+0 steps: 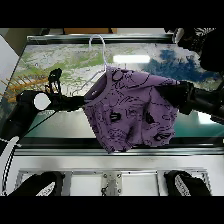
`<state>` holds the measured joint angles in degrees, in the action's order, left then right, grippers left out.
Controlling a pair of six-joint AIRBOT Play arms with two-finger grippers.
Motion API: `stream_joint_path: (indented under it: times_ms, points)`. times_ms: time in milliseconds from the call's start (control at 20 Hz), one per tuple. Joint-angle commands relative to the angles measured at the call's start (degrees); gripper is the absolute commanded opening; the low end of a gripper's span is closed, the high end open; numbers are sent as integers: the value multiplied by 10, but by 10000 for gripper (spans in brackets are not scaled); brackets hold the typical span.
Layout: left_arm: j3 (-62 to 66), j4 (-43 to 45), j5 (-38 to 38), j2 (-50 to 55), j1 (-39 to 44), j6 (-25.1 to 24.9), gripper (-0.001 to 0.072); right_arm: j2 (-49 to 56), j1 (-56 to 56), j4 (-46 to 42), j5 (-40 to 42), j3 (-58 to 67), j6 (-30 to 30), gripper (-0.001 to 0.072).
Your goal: Fold the clothes and pants, and hang the long-sleeved shirts on hangers.
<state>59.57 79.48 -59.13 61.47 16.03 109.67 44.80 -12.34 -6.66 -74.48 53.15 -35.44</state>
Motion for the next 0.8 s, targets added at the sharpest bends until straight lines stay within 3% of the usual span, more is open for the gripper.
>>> stream_joint_path:
  times_ms: [0, 300, 750]
  points:
    - [1, 0, -12, -3, -22, -14, 18, -1, -1, -37, -23, 0, 58, 16]
    - [1, 0, -12, -64, -64, -37, 18, 1, -1, -99, -61, 0, 90, 16]
    - [1, 6, -54, -137, -73, -65, 18, 13, -22, -93, -99, -13, 123, 16]
